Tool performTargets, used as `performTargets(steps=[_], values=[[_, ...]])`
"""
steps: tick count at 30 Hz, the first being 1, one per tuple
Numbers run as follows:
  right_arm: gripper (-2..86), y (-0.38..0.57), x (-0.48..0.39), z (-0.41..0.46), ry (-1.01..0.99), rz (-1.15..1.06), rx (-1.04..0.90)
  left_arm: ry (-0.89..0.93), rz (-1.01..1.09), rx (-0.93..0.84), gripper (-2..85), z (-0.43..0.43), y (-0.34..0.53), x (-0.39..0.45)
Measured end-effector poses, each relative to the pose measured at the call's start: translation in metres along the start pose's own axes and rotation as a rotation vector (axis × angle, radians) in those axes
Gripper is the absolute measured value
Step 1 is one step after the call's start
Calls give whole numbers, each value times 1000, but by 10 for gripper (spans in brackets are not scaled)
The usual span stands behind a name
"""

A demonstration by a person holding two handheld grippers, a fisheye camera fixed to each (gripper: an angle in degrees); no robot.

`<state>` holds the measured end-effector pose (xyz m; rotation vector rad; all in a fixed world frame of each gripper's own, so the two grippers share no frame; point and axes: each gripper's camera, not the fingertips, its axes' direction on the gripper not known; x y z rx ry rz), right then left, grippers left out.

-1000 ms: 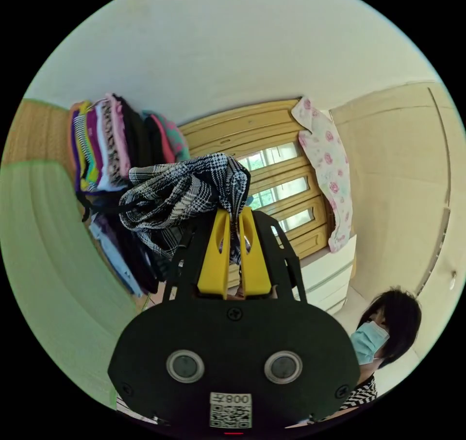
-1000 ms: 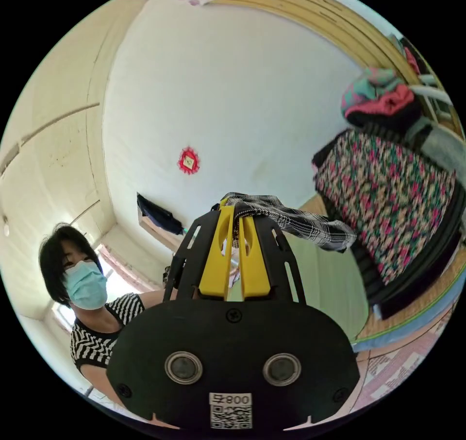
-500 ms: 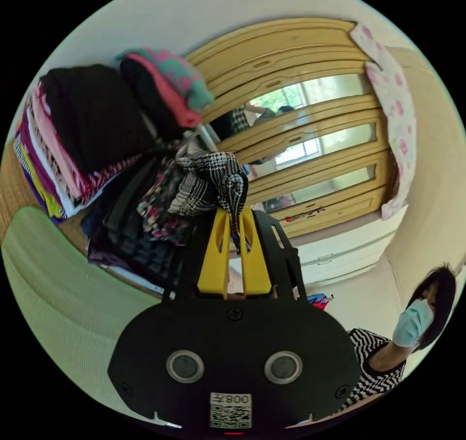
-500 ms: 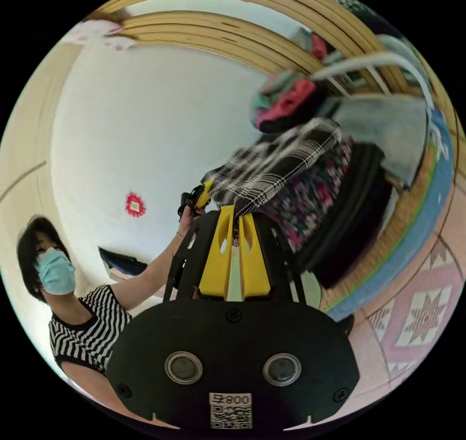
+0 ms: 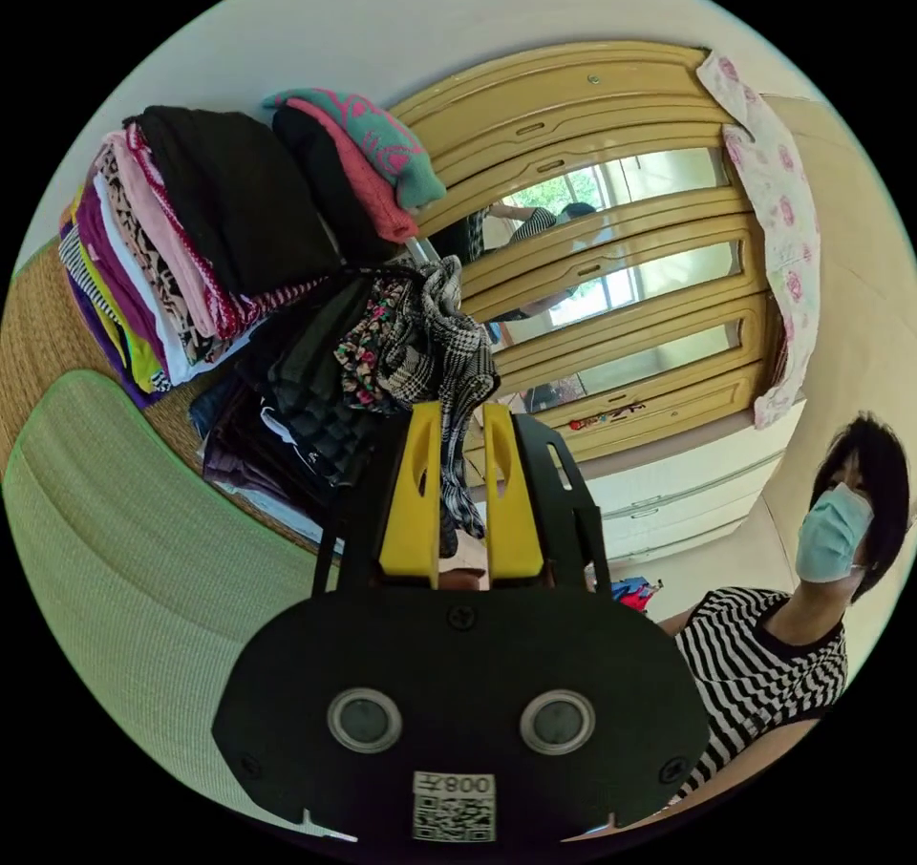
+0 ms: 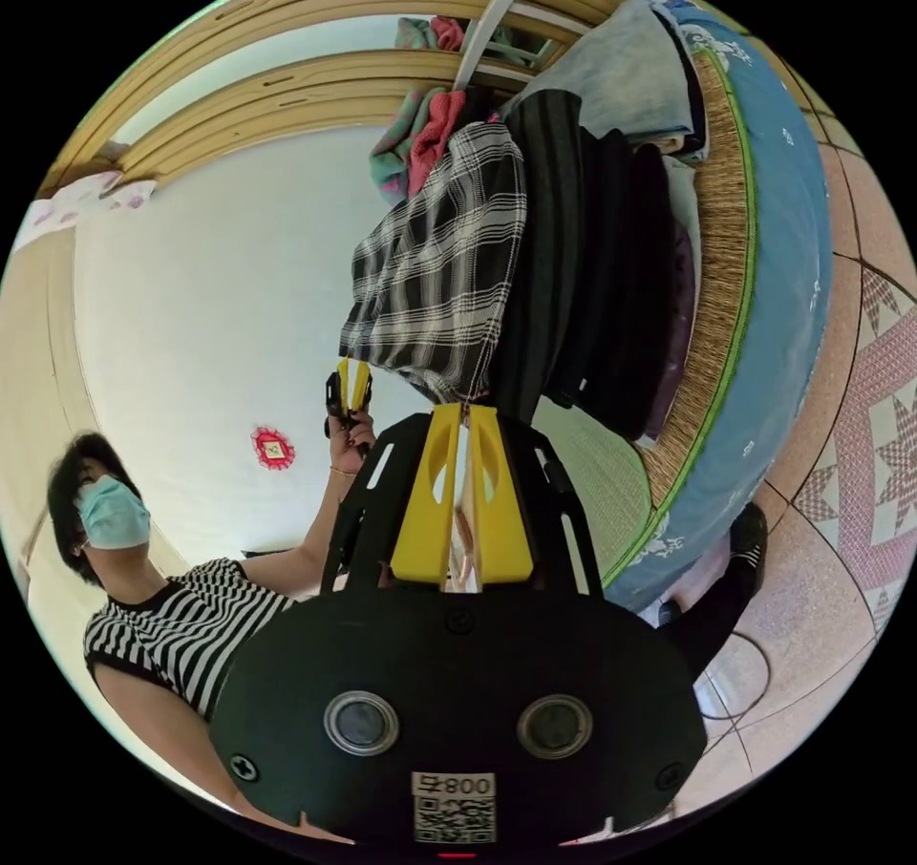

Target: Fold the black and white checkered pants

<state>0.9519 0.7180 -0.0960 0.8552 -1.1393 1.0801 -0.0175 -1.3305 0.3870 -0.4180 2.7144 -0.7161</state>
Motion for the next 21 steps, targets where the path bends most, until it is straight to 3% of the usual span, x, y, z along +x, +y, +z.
performTargets(steps=[4, 9, 11, 17, 21], values=[[2, -9, -74, -3, 141, -178, -36, -85, 116, 93, 23, 9, -17, 40], [0, -61, -189, 52, 316, -558, -99, -233, 218, -1, 5, 65, -59, 61], [0, -82, -230, 97, 474, -704, -101, -398, 180, -41, 3, 93, -79, 52], [1, -119, -247, 204, 801, -833, -210, -410, 129, -47, 0, 124, -111, 22], [1, -115, -239, 226, 791, -873, -200, -561, 181, -54, 0, 139, -129, 21]])
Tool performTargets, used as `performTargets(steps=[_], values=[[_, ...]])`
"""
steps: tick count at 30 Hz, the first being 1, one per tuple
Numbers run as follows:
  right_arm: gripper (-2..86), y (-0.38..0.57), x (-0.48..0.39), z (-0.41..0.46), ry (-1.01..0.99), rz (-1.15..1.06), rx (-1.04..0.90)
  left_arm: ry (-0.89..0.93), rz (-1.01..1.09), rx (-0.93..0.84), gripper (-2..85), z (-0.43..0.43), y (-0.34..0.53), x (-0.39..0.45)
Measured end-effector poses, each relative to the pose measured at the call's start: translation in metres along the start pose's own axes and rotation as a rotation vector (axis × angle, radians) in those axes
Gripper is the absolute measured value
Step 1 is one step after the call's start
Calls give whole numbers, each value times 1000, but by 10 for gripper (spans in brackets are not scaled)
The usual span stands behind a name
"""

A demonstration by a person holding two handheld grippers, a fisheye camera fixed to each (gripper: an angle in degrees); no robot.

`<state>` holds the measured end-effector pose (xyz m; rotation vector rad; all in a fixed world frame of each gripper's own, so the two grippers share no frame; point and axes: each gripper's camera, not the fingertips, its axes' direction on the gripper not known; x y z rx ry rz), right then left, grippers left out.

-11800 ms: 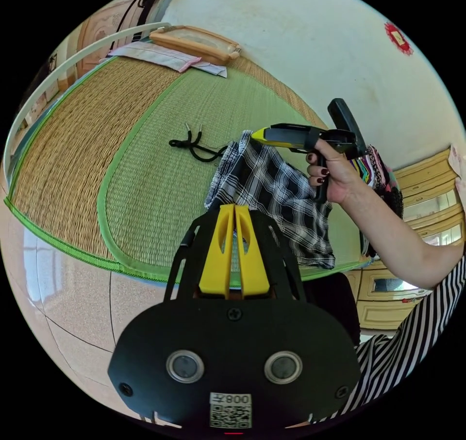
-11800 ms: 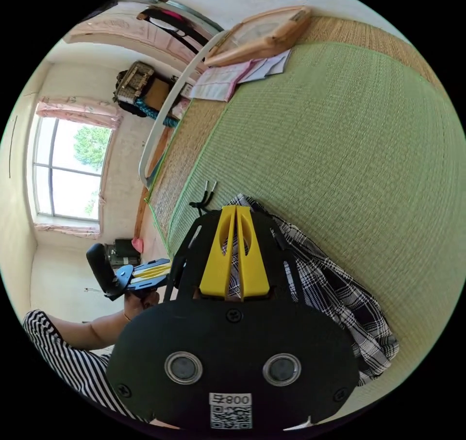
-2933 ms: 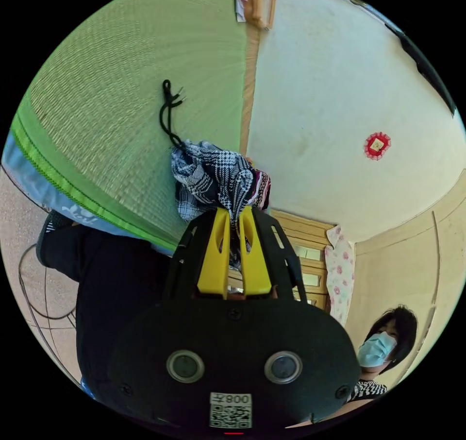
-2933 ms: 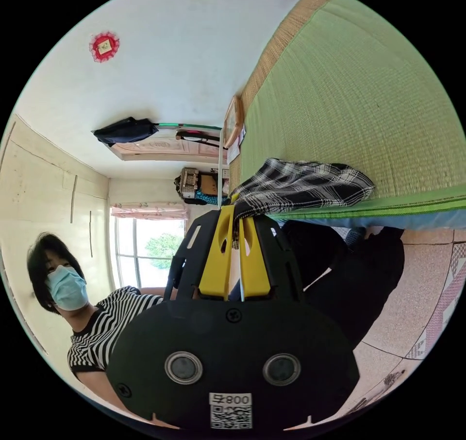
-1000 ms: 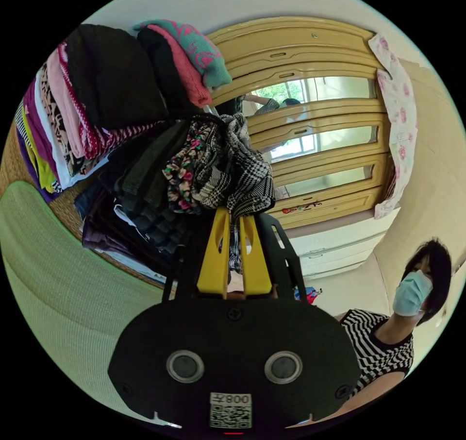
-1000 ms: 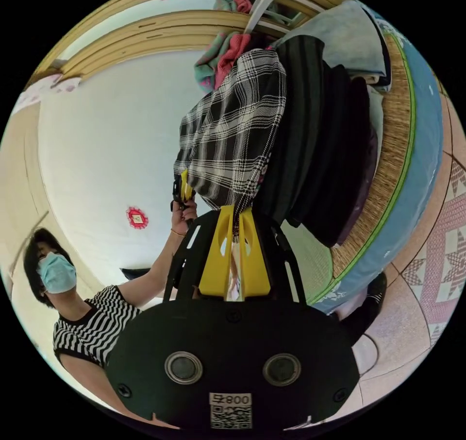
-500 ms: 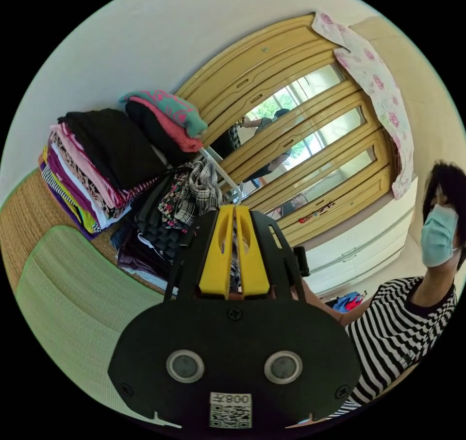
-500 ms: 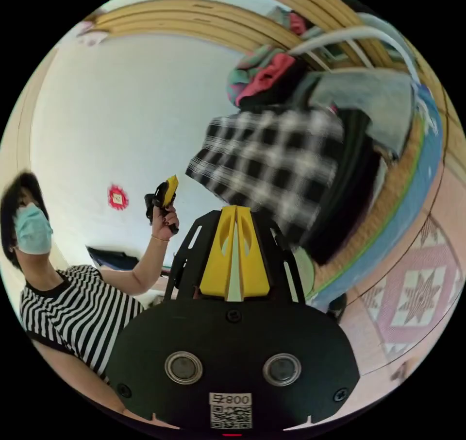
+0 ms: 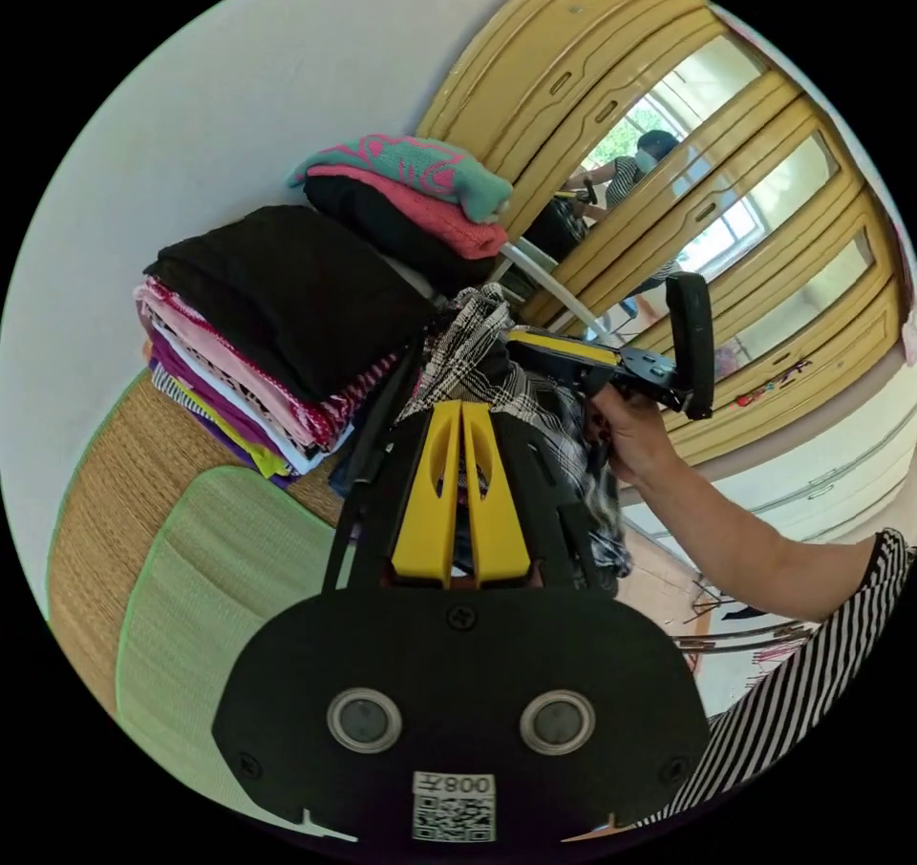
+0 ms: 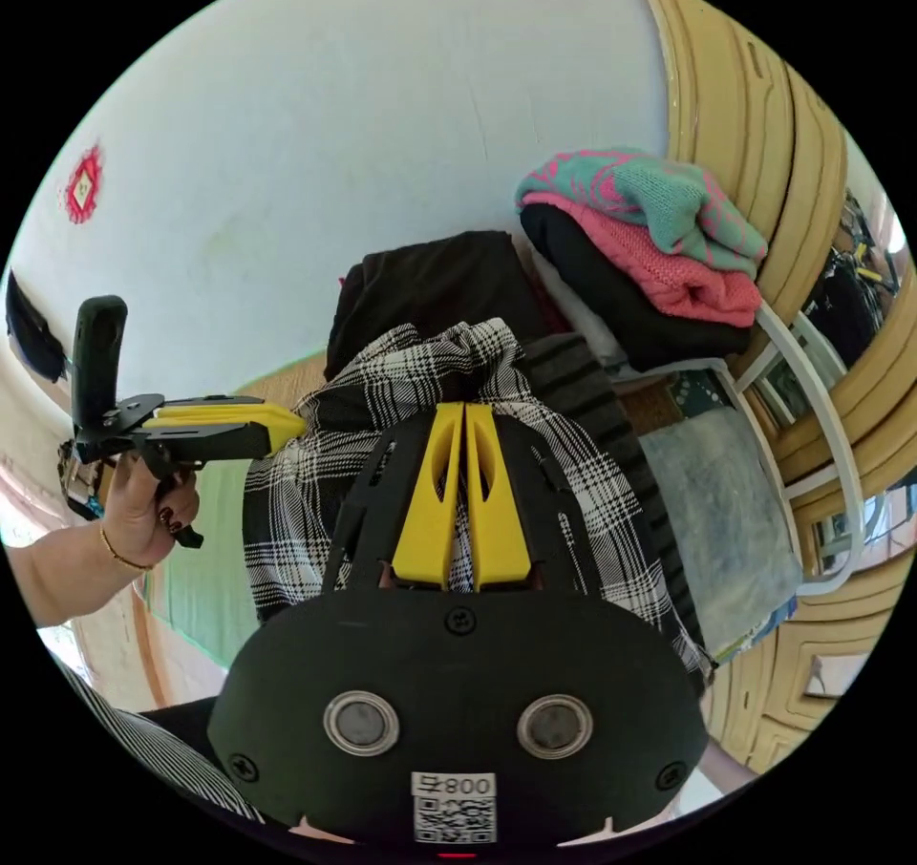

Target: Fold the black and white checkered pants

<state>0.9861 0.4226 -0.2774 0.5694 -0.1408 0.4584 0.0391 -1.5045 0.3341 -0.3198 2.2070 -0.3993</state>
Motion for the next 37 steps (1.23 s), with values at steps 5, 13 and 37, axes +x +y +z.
performTargets(steps=[5, 13, 37], values=[[2, -18, -12, 0, 16, 6, -46, -49, 2, 15, 0, 14, -20, -8], [2, -11, -15, -40, -123, 44, 31, 18, 1, 26, -1, 3, -22, -12], [135, -26, 85, 0, 261, 80, -485, 219, -345, 98, 0, -92, 91, -123]])
